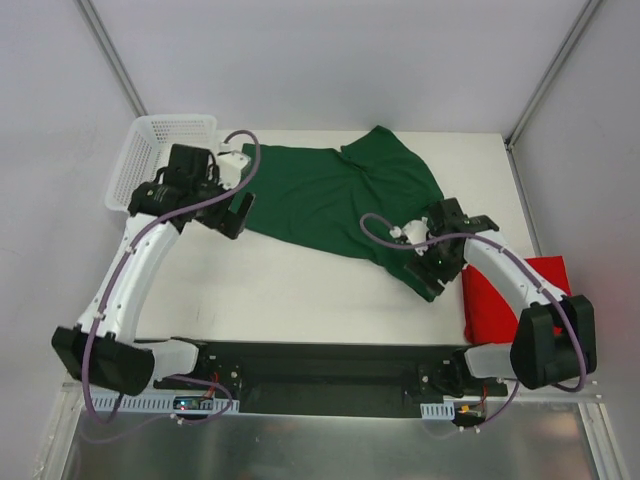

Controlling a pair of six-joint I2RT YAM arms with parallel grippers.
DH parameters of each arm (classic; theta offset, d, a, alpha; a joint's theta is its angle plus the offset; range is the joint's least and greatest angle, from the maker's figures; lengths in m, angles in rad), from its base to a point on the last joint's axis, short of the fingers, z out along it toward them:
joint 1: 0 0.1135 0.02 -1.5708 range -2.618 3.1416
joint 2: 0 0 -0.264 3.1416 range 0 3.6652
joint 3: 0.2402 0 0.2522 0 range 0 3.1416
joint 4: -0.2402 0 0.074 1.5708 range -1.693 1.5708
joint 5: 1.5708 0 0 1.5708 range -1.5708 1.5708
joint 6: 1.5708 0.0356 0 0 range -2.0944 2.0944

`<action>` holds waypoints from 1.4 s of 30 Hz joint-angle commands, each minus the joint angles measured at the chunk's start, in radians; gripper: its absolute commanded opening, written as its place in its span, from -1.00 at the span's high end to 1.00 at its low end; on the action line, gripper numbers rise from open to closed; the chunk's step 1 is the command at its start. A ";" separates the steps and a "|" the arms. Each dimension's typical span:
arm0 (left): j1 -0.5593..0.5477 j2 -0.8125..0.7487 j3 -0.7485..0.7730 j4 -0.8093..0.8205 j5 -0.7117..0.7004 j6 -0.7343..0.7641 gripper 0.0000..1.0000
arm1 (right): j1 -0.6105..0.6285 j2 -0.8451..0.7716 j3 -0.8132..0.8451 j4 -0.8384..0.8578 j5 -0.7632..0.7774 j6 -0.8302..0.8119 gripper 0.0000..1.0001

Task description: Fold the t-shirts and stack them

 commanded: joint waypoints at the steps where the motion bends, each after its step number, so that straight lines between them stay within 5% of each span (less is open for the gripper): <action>1: -0.117 0.171 0.198 0.009 -0.060 0.003 -0.93 | -0.003 -0.156 -0.118 0.076 0.013 -0.019 -0.51; 9: -0.179 0.532 0.416 0.042 -0.131 0.062 -0.92 | -0.003 -0.259 -0.265 0.267 0.093 -0.021 -0.54; 17: -0.186 0.750 0.506 0.114 -0.159 0.102 -0.92 | -0.004 -0.206 -0.339 0.374 0.013 0.014 -0.31; 29: -0.205 0.860 0.565 0.148 -0.188 0.138 -0.93 | -0.003 -0.072 -0.262 0.258 -0.143 -0.032 -0.05; 36: -0.205 0.848 0.536 0.162 -0.179 0.134 -0.93 | -0.003 0.051 -0.244 0.242 -0.105 -0.081 0.03; 39: -0.206 0.839 0.525 0.165 -0.179 0.137 -0.93 | -0.003 0.074 -0.232 0.251 -0.081 -0.084 0.76; 42: -0.206 0.830 0.513 0.167 -0.182 0.138 -0.93 | -0.003 0.058 -0.186 0.209 -0.090 -0.075 0.98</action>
